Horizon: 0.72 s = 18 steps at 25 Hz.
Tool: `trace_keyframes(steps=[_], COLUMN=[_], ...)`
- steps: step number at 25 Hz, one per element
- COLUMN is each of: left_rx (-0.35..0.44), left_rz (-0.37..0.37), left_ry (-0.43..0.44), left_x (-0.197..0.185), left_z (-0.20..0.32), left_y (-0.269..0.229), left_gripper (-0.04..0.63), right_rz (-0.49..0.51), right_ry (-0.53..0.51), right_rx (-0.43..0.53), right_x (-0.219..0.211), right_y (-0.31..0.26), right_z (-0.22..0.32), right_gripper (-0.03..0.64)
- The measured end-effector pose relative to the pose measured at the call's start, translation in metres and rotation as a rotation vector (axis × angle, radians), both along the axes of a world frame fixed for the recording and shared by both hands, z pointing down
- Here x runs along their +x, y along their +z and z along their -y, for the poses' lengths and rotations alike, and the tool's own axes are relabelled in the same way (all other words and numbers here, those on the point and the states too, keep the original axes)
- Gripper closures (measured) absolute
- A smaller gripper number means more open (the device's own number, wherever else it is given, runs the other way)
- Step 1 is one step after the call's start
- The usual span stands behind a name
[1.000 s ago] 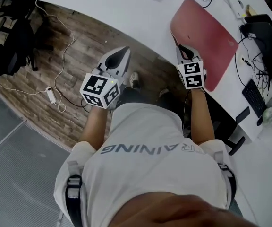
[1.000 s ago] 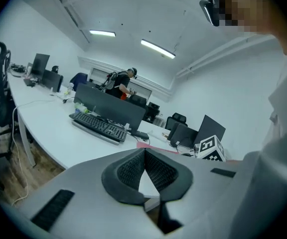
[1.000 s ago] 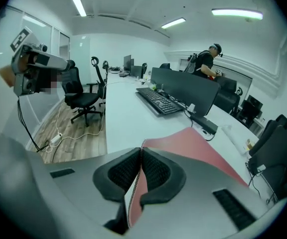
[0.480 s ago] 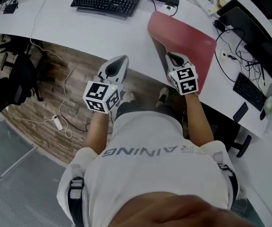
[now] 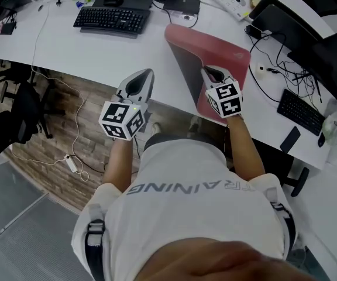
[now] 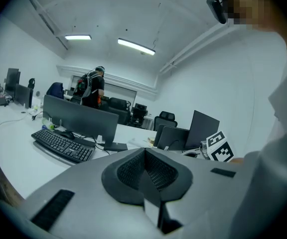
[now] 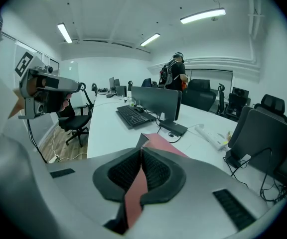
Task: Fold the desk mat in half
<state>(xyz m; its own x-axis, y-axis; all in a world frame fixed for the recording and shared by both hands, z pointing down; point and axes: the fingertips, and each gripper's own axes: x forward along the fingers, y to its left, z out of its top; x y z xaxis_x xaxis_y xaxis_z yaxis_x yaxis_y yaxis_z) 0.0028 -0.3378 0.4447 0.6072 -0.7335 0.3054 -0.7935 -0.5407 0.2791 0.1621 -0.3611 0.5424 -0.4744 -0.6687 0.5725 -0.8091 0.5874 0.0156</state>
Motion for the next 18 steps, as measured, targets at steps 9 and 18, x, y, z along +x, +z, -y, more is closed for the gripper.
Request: trace_keyframes(steps=[9, 18], left_rx=[-0.009, -0.037], left_rz=[0.004, 0.003], left_ry=[0.032, 0.047], left_x=[0.052, 0.092], left_z=[0.015, 0.020], left_y=[0.002, 0.010], left_gripper=[0.568, 0.568], right_rz=[0.006, 0.024], right_ry=[0.058, 0.141], right_rx=[-0.007, -0.029], right_x=[0.065, 0.129], right_y=[0.005, 0.021], right_z=[0.015, 0.041], right_gripper=[0.583, 0.583])
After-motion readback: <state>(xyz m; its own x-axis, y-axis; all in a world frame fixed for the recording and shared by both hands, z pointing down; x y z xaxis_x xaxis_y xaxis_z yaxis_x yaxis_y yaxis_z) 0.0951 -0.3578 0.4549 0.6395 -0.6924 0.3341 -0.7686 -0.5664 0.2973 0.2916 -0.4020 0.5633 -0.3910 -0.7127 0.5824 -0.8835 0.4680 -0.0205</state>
